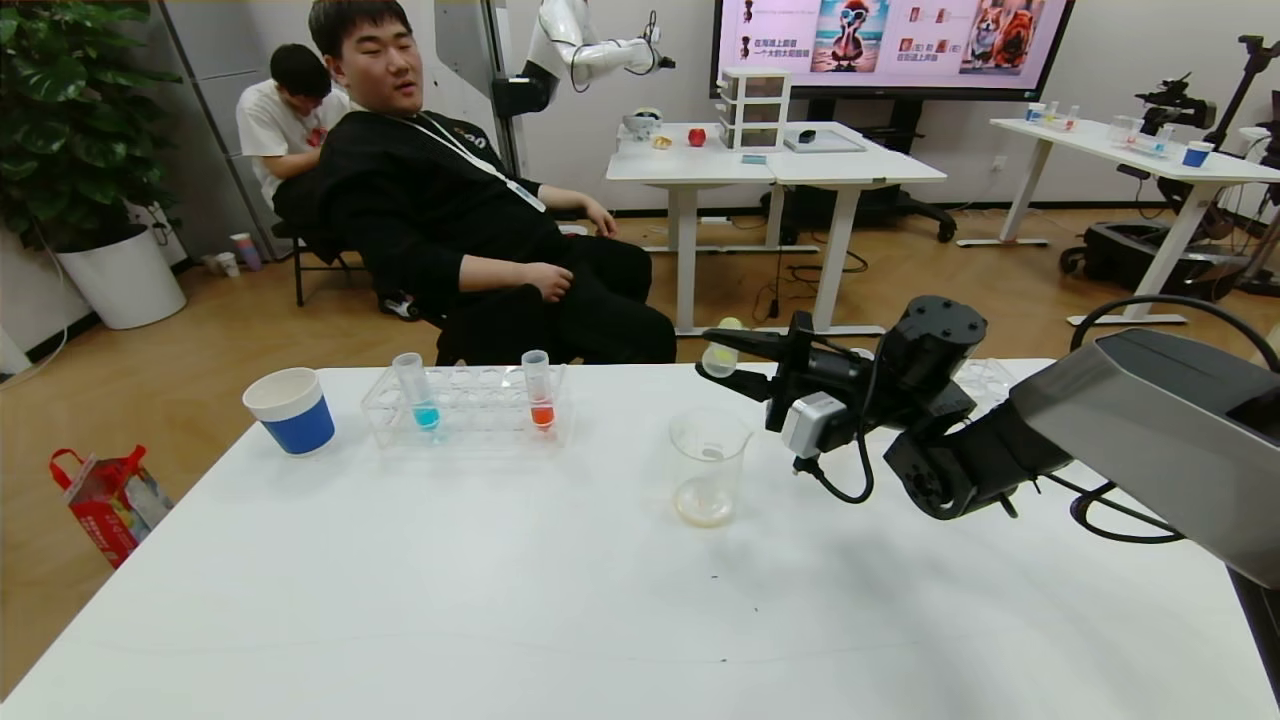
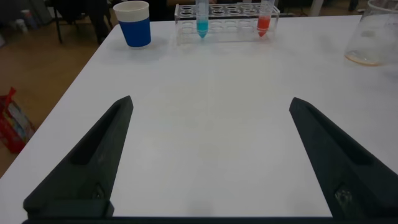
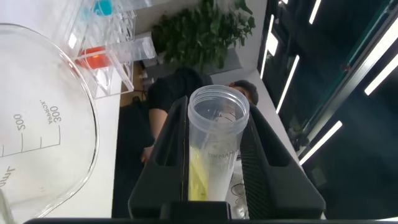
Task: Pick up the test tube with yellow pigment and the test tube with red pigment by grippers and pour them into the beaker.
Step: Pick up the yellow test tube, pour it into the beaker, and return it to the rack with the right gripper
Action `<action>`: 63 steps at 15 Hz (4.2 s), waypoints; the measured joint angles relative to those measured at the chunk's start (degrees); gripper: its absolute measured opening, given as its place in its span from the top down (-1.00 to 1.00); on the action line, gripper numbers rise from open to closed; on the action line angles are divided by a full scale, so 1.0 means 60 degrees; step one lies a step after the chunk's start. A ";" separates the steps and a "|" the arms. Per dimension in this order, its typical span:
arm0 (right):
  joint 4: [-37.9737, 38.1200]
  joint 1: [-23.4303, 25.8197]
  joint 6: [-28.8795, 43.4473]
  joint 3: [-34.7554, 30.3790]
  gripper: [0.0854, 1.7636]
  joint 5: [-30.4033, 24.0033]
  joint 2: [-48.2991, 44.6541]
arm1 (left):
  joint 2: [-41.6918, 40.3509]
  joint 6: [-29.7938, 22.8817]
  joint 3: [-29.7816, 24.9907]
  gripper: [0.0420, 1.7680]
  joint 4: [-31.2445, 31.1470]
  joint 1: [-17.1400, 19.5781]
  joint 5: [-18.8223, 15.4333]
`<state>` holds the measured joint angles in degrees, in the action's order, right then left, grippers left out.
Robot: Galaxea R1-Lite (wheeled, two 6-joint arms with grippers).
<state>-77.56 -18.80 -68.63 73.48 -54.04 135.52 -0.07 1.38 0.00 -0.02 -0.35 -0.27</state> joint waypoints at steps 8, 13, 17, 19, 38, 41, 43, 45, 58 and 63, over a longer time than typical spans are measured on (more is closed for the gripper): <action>0.0049 0.0033 -0.1337 0.0077 0.51 -0.0130 0.0148 | 0.0000 0.0004 0.0000 -0.98 0.0000 0.0000 0.0004; 0.0051 0.0073 -0.2044 0.0114 0.51 -0.0309 0.0203 | 0.0000 0.0004 0.0000 -0.98 0.0000 0.0000 0.0004; 0.0091 0.0039 -0.2462 0.0169 0.51 -0.0406 0.0211 | 0.0000 0.0004 0.0000 -0.98 -0.0004 0.0000 0.0004; 0.0284 0.0057 -0.2812 0.0165 0.51 -0.0561 0.0217 | 0.0000 0.0004 0.0000 -0.98 0.0000 0.0000 0.0000; 0.1262 -0.0008 -0.1443 0.0317 0.51 -0.0360 -0.1036 | 0.0000 0.0004 0.0000 -0.98 0.0000 0.0000 0.0004; 0.0463 -0.0045 0.1493 0.0067 0.51 0.0835 -0.1865 | 0.0000 0.0004 0.0000 -0.98 0.0000 0.0000 0.0000; -0.0707 -0.0081 0.3657 -0.0477 0.51 0.2586 -0.2339 | 0.0000 0.0004 0.0000 -0.98 0.0000 0.0000 0.0000; -0.1627 -0.0095 0.5317 -0.1107 0.51 0.3895 -0.2747 | 0.0000 0.0004 0.0000 -0.98 0.0000 0.0004 0.0000; 0.3688 0.2554 1.2306 -0.5671 0.51 0.7855 -0.7367 | 0.0000 0.0000 0.0000 -0.98 0.0000 0.0000 0.0004; 0.3669 0.5965 1.2493 -0.5457 0.51 0.5272 -0.7211 | 0.0000 0.0004 0.0000 -0.98 0.0000 0.0000 0.0004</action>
<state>-55.54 16.99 6.33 40.74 -22.41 92.26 -0.07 1.40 0.00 -0.02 -0.35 -0.24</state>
